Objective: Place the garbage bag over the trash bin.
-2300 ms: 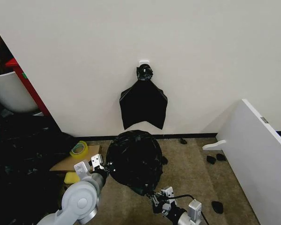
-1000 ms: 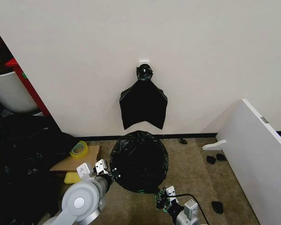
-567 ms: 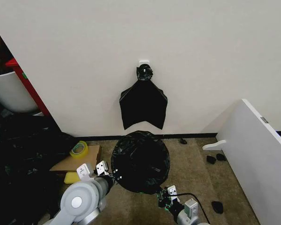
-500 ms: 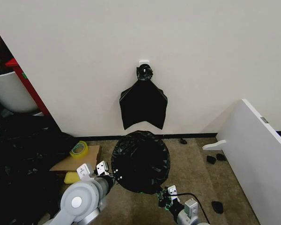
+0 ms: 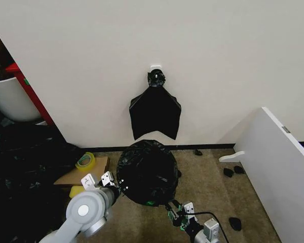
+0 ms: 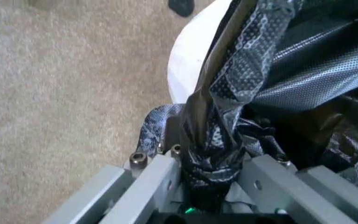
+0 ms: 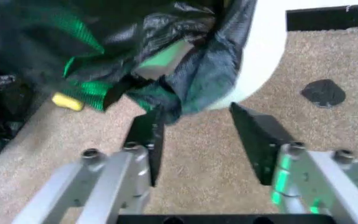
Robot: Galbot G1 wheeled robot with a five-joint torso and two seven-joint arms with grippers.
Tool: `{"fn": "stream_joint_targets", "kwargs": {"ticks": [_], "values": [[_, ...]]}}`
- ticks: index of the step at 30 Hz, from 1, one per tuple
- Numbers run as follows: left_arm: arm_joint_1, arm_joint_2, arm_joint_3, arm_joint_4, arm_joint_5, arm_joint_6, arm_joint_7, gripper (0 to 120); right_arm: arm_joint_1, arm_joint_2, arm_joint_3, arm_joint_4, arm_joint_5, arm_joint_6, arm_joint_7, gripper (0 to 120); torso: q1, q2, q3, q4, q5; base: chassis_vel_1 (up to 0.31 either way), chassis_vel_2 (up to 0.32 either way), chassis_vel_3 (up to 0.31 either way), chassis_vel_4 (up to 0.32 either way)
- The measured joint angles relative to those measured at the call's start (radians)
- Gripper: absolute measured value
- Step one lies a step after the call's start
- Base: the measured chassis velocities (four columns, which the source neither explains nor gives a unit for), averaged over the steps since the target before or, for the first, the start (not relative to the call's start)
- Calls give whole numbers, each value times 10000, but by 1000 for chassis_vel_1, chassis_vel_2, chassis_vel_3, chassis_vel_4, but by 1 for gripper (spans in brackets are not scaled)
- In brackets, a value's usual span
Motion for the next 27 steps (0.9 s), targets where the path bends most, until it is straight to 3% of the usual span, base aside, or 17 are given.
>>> {"fn": "stream_joint_targets", "kwargs": {"ticks": [2, 4, 5, 9, 10, 12, 17, 19, 25, 27], "values": [[-2, 41, -65, 47, 21, -3, 156, 0, -146, -91, 128, 167, -537, -535, 161, 53, 0, 0, 0, 0, -1, 0, 0, 0, 0], [2, 56, -72, 60, 42, -2, 195, 0, -182, -113, 152, 221, -596, -627, 226, 53, 0, 0, 0, 0, 0, 0, 0, 0, 0], [22, 92, -61, 140, 229, -1, 361, 0, -345, -168, 254, 520, -682, -1111, 684, 62, 0, 0, 0, 0, 2, 0, 0, 0, 0], [47, 99, 20, 291, 716, -1, 633, 0, -600, -222, 516, 1167, -399, -1905, 1462, 72, 0, 0, 0, 0, 1, 0, 0, 0, 0], [110, 70, 161, 422, 1421, -19, 936, 0, -901, -307, 957, 2034, 55, -2769, 2067, 78, 0, 0, 0, -1, 1, 0, 0, 0, 0], [285, 43, 381, 511, 2723, -164, 1460, 0, -1183, -424, 1444, 3471, 890, -3830, 2910, 72, 0, 0, 0, -1, -3, 0, 0, 0, 0], [524, 7, 612, 513, 4217, -388, 2019, 0, -1178, -570, 1756, 4872, 1865, -4523, 3247, 56, 0, 0, -1, 0, -4, 0, 0, 0, 0], [578, -38, 705, 513, 4782, -467, 2144, 0, -892, -553, 1606, 4974, 2063, -4725, 3206, 46, 0, 0, 0, 0, 2, 0, 0, 0, 0], [483, -95, 990, 546, 5466, -529, 2262, 0, -266, -258, 1164, 4988, 2212, -5017, 3152, 30, 0, -1, 0, -1, 1, 0, 0, 0, 0], [446, -107, 1196, 559, 5711, -541, 2305, 0, 538, 23, 786, 4610, 2262, -5115, 3343, 19, 0, -1, 0, 0, 5, 0, 0, 0, 0]]}}
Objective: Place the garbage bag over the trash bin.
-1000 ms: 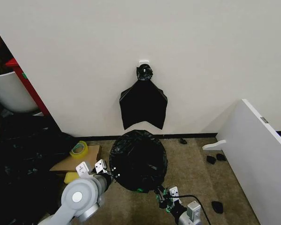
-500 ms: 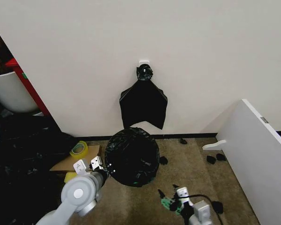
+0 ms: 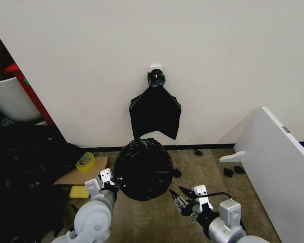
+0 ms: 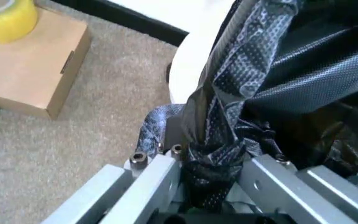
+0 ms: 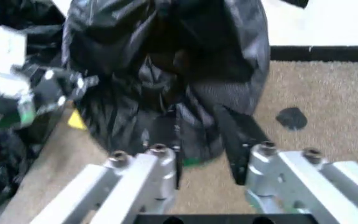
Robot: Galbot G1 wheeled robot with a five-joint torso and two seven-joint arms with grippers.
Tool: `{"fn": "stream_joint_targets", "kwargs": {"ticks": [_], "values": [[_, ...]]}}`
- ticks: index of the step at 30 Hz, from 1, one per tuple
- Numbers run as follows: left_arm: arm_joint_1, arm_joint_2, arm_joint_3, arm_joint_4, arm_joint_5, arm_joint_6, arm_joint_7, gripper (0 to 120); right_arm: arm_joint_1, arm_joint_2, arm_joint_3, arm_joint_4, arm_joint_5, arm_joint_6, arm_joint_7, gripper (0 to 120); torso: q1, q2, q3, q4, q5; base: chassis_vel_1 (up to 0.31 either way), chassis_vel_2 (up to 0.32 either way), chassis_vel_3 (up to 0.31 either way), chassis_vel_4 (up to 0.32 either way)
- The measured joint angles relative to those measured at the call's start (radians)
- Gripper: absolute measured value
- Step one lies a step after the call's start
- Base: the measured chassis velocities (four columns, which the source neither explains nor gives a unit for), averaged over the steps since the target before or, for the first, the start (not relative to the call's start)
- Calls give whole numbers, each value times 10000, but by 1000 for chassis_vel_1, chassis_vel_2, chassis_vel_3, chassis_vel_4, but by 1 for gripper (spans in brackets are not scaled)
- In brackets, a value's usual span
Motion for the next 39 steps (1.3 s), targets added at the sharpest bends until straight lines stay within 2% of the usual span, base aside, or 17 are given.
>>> {"fn": "stream_joint_targets", "kwargs": {"ticks": [2, 6, 9, 11, 13, 15, 20, 21, 28, 39], "values": [[-3, 0, 55, 1, 1, 0, -2, 0, 233, 80, -102, -128, 58, -44, 89, 15, 0, -1, 0, 1, 1, 0, 0, 0, 0], [-83, -2, 327, 19, -4, 0, -7, 0, 1125, 404, -601, -643, 401, -311, 535, 0, 0, -1, 0, 0, -6, 0, 0, 0, 0], [-121, -10, 466, 50, 72, 0, 7, 0, 1689, 656, -1022, -1003, 526, -554, 885, 0, 1, -1, 1, 0, -7, 0, 0, 0, 0], [-118, 7, 625, 0, 262, -1, 48, 0, 2791, 1175, -1967, -1834, 708, -1008, 1774, 0, 1, -1, 1, 1, -7, 0, 0, 0, 0], [-107, 14, 650, -26, 314, -2, 63, 0, 2965, 1256, -2113, -1997, 724, -1063, 1927, 0, 1, -1, 0, 1, -7, 0, 0, 0, 0], [-3, 54, 761, -125, 588, -14, 131, 0, 3825, 1778, -2849, -2983, 811, -1341, 2823, 0, 1, -1, 1, 1, -6, 0, 0, 0, 0], [175, 147, 898, -239, 1084, -114, 305, 0, 4520, 2351, -3415, -4043, 734, -1455, 3702, 0, 1, -1, 1, 1, -7, 0, 0, 0, 0], [267, 194, 951, -320, 1325, -157, 399, 0, 4832, 2660, -3580, -4580, 679, -1458, 3994, 0, 1, -1, 1, 2, -6, 0, 0, 0, 0], [419, 221, 970, -557, 1386, -194, 447, 0, 5244, 3204, -3711, -5842, 373, -1410, 4208, 0, 1, -1, 0, 1, -7, 0, 0, 0, 0], [626, 255, 955, -1004, 900, -45, 329, 0, 5585, 3741, -3703, -7652, -1069, -1029, 3445, 0, 1, 0, 0, 0, -6, 0, 0, 0, 0]]}}
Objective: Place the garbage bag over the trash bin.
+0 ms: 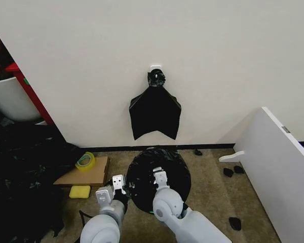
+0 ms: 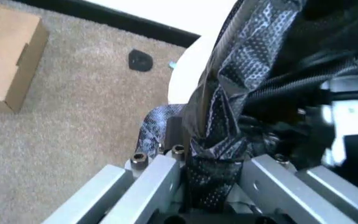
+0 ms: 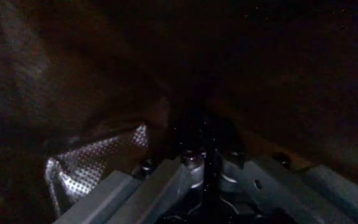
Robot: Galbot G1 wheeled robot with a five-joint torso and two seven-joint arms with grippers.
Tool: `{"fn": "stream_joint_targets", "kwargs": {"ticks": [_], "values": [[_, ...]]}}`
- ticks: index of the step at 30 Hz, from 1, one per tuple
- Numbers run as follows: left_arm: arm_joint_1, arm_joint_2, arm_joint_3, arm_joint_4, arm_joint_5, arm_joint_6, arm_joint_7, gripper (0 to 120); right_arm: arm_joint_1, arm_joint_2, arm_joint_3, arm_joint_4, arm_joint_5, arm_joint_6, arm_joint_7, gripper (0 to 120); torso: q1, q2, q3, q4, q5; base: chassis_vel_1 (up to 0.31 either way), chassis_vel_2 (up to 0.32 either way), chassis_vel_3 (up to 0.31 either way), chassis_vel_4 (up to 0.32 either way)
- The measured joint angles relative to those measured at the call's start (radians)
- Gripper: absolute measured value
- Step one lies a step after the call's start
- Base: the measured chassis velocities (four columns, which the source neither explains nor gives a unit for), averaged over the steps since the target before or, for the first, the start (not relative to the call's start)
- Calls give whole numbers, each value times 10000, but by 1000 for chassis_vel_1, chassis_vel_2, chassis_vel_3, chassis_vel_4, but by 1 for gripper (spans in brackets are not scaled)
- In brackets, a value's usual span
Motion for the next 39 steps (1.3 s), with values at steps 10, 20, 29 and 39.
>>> {"fn": "stream_joint_targets", "kwargs": {"ticks": [10, 20, 29, 39], "values": [[118, 75, -36, -202, -120, 60, -60, 0, 39, 43, 218, -534, -444, 65, -186, 0, 0, 1, 0, 1, 2, 0, 0, 0, 0], [39, 71, -13, -104, -133, 72, -60, 0, -242, -322, -82, 310, -505, -220, -406, 0, 0, 1, 0, -1, 0, 0, 0, 0, 0], [187, 167, 1, -237, -143, 176, -24, 0, 122, -81, 49, -467, -1047, 399, -726, 0, 0, 1, 0, 2, 1, 0, 0, 0, 0], [105, 318, 19, -265, -142, 272, 18, 0, -77, -139, -437, -268, -855, 49, -567, 0, 0, 1, 0, 0, 2, 0, 0, 0, 0]]}}
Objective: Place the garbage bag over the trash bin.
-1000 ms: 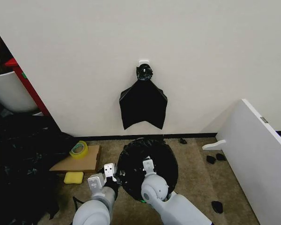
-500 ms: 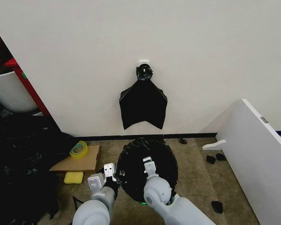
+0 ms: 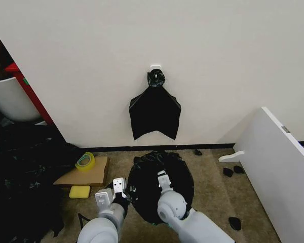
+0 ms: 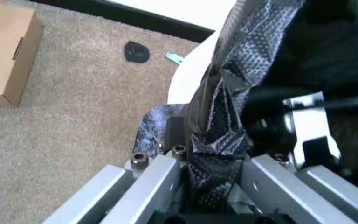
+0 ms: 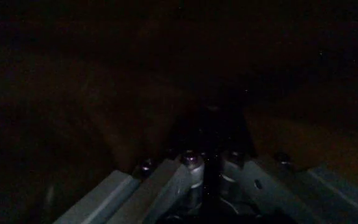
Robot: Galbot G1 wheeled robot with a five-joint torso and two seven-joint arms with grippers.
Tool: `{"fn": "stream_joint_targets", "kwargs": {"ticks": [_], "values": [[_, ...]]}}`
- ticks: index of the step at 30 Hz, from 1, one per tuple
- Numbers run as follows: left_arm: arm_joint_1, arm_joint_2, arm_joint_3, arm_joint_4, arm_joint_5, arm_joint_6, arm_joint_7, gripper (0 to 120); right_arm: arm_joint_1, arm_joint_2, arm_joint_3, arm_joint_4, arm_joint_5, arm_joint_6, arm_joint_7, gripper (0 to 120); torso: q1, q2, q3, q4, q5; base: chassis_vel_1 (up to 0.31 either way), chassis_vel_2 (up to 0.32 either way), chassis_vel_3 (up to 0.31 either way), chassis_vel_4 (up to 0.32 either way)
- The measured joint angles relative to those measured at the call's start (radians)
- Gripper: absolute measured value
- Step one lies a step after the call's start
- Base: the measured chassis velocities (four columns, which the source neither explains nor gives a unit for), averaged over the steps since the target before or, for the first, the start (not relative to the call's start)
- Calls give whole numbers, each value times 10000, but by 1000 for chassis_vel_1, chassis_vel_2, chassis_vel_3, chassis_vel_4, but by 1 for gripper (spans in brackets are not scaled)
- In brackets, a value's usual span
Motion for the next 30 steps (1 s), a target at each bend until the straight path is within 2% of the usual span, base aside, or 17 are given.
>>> {"fn": "stream_joint_targets", "kwargs": {"ticks": [5, 12, 18, 23, 28, 30], "values": [[71, 118, 7, -142, 13, 44, 25, 0, 342, 113, 211, -399, -44, 289, -46, 0, 0, 0, 0, 3, 0, 0, 0, 0, 0], [7, 50, 10, -54, 33, 51, 71, 0, 12, -455, 324, -314, 6, 236, -112, 0, 0, 0, 0, -3, -2, 0, 0, 0, 0], [13, 27, 26, -39, 81, 73, 72, 0, -32, -246, 188, -63, -13, 231, -262, 0, 0, 0, 0, 1, 0, 0, 0, 0, 0], [36, -19, -46, 115, 76, 66, 3, 0, -97, -372, 93, 686, -90, 468, -678, 0, 0, 0, 0, 2, 1, 0, 0, 0, 0], [-171, -245, -244, 451, -160, 59, -108, 0, -613, -913, -20, 2171, -350, 634, -1484, 0, 0, 0, 0, -1, -1, 0, 0, 0, 0], [-232, -303, -402, 588, -325, 59, -170, 0, -874, -1140, 14, 2709, -434, 641, -1839, 7, 0, 0, 0, 1, 0, 0, 0, 0, 0]]}}
